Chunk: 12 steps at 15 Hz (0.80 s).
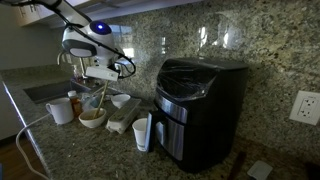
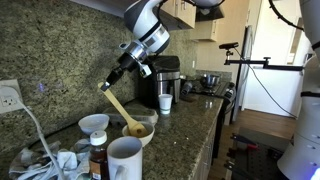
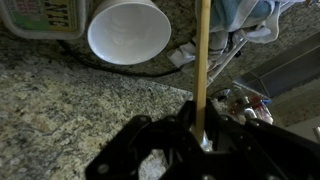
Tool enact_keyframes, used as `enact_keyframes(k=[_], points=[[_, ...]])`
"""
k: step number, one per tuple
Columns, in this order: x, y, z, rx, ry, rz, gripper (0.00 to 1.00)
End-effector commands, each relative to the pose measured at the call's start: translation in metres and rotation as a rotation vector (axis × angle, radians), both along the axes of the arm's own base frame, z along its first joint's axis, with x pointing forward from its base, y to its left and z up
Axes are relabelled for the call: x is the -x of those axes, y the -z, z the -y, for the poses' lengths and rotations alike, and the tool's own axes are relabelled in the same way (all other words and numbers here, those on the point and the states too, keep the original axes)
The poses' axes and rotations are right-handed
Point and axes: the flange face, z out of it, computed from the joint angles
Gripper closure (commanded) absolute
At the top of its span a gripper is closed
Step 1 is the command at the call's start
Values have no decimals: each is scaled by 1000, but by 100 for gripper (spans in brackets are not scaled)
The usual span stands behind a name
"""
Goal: Use the wooden spoon to stir the contents in the white bowl
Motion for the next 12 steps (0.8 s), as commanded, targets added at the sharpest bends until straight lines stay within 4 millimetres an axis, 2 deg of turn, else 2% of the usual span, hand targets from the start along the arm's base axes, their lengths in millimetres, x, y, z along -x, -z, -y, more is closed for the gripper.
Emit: enact_keyframes(k=[1,8,9,12], points=[[0,-1,-1,4,-3,-1,85],[0,-1,-2,9,-7,-1,85],[0,0,-2,9,-7,-1,95],[2,-20,3,6,-7,25,95]])
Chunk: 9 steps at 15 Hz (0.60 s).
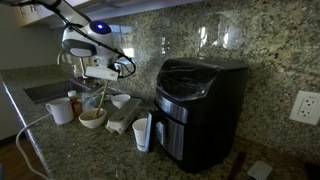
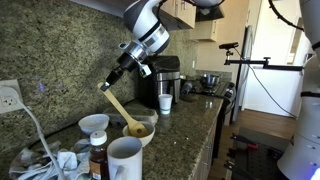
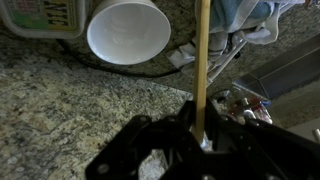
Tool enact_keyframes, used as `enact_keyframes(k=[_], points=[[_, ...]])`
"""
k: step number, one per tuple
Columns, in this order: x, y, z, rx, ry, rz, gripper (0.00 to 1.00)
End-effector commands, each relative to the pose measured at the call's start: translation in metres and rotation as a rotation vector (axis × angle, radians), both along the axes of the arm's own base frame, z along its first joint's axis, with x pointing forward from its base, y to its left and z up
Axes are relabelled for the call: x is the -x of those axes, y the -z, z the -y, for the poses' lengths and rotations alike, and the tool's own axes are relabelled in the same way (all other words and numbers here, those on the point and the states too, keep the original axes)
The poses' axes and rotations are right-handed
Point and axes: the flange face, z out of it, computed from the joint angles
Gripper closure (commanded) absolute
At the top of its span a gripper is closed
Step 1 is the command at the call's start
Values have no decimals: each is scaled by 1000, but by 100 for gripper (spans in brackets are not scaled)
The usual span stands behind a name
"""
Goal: Use the wooden spoon to stir the contents in the white bowl
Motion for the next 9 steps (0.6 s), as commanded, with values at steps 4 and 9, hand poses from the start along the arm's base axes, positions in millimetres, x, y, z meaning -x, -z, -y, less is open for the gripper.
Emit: enact_keyframes(k=[4,9], points=[[4,-30,5,-5,13,43,95],[8,-43,8,-32,21,45,95]])
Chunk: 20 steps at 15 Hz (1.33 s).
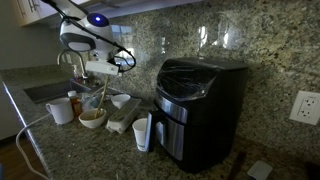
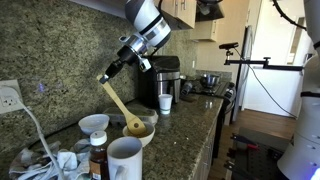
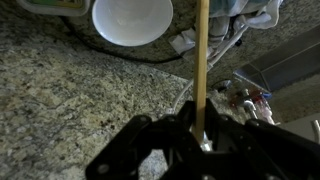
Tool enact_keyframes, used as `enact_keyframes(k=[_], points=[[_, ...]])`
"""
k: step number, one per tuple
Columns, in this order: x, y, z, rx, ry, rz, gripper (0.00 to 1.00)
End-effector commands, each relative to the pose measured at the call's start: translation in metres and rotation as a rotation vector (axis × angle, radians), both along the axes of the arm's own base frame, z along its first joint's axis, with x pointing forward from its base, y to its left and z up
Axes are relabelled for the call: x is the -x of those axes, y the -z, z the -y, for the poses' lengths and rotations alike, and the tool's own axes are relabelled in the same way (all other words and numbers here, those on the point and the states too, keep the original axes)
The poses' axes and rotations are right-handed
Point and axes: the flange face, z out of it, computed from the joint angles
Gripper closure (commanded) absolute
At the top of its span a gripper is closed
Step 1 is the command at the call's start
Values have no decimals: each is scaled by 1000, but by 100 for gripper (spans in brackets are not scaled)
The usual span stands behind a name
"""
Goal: Use the wooden spoon to stir the contents in the white bowl
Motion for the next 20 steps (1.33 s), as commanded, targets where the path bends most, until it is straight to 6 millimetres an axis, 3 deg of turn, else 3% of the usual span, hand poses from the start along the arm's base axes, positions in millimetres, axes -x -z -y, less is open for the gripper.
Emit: enact_keyframes(k=[1,9,20], points=[[9,-20,7,-28,26,13,95],[26,-44,34,-85,115,31,95],[60,-68,108,-7,277,29,95]])
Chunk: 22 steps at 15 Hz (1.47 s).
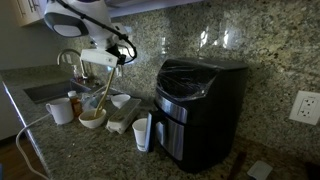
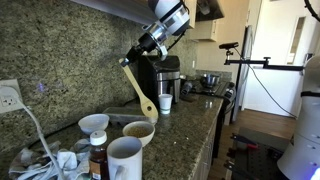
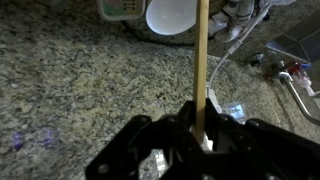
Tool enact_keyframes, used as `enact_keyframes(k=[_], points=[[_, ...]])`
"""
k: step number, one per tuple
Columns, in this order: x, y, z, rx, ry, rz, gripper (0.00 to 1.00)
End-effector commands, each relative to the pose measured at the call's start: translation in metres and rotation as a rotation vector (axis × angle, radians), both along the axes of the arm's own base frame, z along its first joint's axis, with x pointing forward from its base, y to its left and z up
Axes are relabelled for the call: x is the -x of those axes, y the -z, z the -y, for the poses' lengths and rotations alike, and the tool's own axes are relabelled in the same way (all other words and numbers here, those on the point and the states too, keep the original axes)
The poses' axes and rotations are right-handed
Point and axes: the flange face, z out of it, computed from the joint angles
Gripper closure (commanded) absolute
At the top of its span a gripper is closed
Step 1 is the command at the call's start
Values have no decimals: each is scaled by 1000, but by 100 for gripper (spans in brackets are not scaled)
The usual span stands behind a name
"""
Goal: Use the wooden spoon to stir the contents in the white bowl
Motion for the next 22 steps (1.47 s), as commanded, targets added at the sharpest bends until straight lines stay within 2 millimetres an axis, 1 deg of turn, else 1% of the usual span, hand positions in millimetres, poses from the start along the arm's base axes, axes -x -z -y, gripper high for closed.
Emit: enact_keyframes(k=[1,5,7,11,14,16,22], points=[[24,-13,27,33,90,-17,95],[41,-11,59,87,198,-51,95],[49,-8,74,98,260,-66,95],[64,5,94,101,386,-110,95],[70,15,99,101,458,-138,95],[72,23,99,94,489,-165,95],[70,42,95,103,510,-237,95]])
